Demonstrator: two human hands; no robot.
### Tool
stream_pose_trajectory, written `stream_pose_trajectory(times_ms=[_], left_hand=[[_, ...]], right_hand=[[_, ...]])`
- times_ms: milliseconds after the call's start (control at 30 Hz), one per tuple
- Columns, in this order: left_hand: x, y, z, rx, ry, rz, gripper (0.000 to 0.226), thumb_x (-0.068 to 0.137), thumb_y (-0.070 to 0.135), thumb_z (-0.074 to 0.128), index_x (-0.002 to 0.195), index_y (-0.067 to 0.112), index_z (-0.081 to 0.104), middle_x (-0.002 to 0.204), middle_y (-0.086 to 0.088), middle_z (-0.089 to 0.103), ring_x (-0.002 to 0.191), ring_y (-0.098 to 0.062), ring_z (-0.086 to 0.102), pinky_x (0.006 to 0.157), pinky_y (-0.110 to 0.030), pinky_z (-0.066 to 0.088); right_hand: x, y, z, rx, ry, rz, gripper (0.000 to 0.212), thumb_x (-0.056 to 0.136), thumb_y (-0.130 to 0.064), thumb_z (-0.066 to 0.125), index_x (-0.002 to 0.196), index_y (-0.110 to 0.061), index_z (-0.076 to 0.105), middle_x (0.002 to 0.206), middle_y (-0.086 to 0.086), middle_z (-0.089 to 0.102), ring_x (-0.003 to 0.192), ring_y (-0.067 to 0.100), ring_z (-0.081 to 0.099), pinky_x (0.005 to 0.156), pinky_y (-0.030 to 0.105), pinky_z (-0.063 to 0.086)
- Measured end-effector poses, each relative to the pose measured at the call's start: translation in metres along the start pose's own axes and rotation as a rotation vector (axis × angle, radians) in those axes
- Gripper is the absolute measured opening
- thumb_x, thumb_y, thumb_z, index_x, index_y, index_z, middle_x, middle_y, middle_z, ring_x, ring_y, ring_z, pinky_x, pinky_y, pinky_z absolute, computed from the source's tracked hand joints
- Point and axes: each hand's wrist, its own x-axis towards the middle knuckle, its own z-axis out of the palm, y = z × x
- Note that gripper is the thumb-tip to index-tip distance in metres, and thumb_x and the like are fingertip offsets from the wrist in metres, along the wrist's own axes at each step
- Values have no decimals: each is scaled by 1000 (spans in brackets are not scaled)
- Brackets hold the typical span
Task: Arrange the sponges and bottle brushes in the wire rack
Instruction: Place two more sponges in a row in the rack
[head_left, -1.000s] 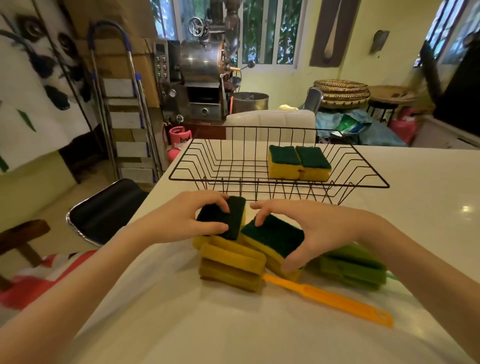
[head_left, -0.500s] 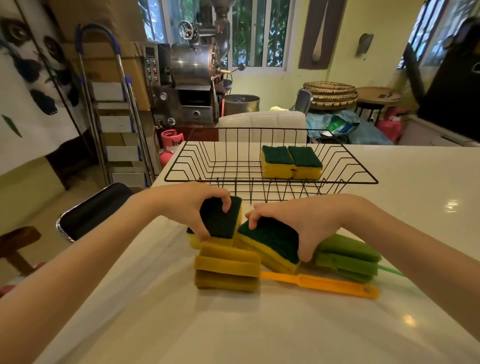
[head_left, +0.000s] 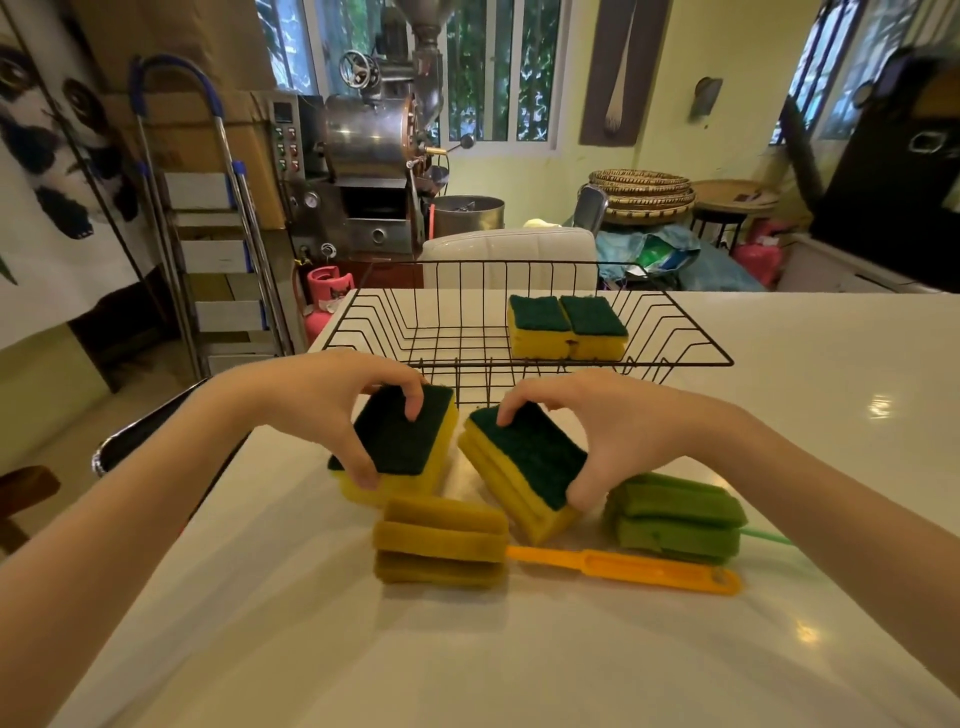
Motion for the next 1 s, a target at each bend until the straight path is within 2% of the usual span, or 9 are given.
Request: stream_pose_trajectory(times_ms=[133,300,467,600,700,800,900,1000], left_hand=[[-15,3,-13,-90,-11,-10,48,56,25,83,90,42,53,132,20,41,122,-6,37,91,-11,35],[-20,10,-32,-177,49,34,48,51,30,83,87,46,54,124,30,42,113,9,39,83,-8,36],[-14,17,-54,-201,71,73,61,32,62,78,87,46,56,109,32,52,107,15,47,83,-7,42],[0,13,-66,-201,189,74,65,32,67,74,90,46,54,109,30,53,108,8,49,92,-17,41],[15,14,-75,-178,266,62,60,36,58,79,89,46,52,115,22,52,111,-3,50,91,-22,44],[39,7,-81,-89,325,47,50,56,30,82,91,41,48,129,9,47,114,-11,47,90,-23,47],[65,-6,-84,2,353,-16,51,60,25,81,95,38,46,132,4,43,115,-15,45,89,-29,51],[92,-25,-82,19,332,-74,55,60,24,81,99,35,44,129,1,45,116,-20,47,91,-38,52]], right_hand=[[-1,4,-8,110,115,-50,68,60,-12,80,116,-34,46,125,-9,49,117,7,44,104,26,39],[4,8,-23,284,239,-99,72,56,-11,84,116,-30,48,127,-11,49,123,5,45,105,26,40],[17,14,-41,336,300,-131,71,56,-11,85,112,-36,48,124,-17,49,123,2,46,103,22,40],[31,22,-57,375,357,-144,71,56,-14,85,113,-32,48,123,-16,50,121,3,47,101,19,42],[45,31,-71,365,411,-155,70,56,-14,84,115,-27,48,122,-13,51,120,5,48,100,17,42],[60,43,-82,314,441,-126,72,57,-17,84,117,-26,47,120,-10,51,119,9,48,101,21,41],[78,58,-91,302,457,-82,74,58,-22,84,121,-25,44,127,-2,49,121,15,46,104,32,40],[96,72,-95,326,494,-25,79,61,-28,82,126,-25,38,128,-2,46,120,14,45,103,33,41]])
